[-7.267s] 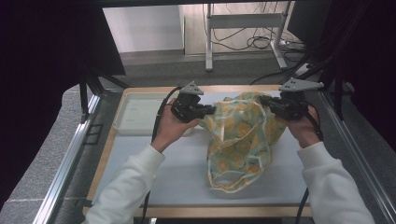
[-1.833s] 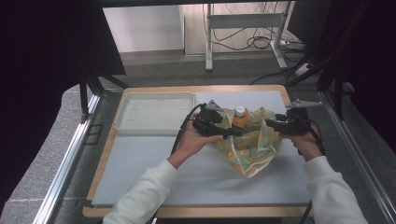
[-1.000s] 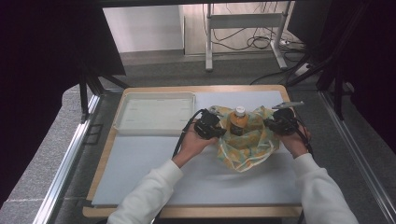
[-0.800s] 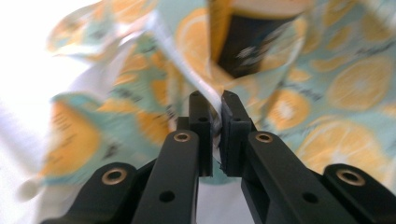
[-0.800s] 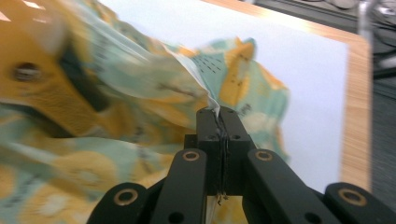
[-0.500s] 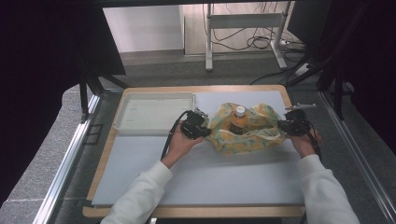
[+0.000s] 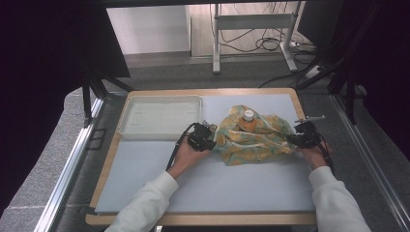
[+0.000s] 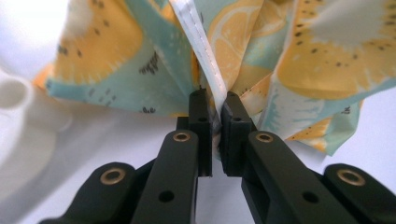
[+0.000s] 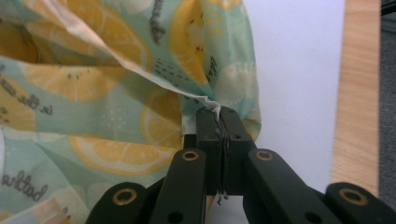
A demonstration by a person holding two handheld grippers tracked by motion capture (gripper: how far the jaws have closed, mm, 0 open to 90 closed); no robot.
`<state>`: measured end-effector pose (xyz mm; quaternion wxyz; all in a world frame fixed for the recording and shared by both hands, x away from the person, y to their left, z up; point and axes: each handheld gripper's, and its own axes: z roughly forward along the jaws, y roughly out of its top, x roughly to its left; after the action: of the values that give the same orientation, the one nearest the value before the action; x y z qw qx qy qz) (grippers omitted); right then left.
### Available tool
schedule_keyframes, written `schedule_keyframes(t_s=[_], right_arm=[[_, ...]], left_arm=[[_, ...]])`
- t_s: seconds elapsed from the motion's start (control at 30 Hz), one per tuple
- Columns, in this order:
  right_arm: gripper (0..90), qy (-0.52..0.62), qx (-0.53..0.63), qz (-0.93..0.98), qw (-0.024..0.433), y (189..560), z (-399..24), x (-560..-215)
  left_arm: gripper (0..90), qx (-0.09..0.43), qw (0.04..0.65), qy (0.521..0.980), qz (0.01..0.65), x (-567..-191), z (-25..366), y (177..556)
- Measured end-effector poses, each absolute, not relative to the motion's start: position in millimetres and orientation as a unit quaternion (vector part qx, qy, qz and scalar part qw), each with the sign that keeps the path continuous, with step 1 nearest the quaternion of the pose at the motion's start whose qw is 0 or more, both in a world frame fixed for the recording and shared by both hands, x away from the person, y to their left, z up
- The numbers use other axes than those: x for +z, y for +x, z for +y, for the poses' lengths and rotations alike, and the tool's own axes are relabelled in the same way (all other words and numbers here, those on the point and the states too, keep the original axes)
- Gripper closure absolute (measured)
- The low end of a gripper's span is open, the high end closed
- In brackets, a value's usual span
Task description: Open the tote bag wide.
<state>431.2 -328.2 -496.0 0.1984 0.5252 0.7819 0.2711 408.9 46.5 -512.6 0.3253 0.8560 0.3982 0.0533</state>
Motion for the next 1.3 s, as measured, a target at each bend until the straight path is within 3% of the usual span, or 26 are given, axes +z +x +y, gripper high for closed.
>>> schedule_keyframes(t_s=[0.73, 0.9, 1.13, 1.3], right_arm=[[86.9, 0.528, 0.274, 0.781, 0.19, 428.8, -331.0, -502.9], [81.5, 0.518, 0.287, 0.781, 0.201, 427.7, -331.2, -497.8], [59.8, 0.504, 0.342, 0.765, 0.208, 418.7, -337.2, -475.1], [52.9, 0.499, 0.376, 0.748, 0.224, 408.3, -342.8, -454.3]], left_arm=[[82.9, 0.039, 0.332, 0.852, 0.404, -523.4, 50.5, 408.7], [78.5, 0.044, 0.35, 0.845, 0.402, -514.8, 53.3, 406.6], [51.4, 0.07, 0.397, 0.822, 0.401, -485.5, 62.3, 395.2], [45.2, 0.075, 0.42, 0.813, 0.395, -468.6, 75.8, 385.4]])
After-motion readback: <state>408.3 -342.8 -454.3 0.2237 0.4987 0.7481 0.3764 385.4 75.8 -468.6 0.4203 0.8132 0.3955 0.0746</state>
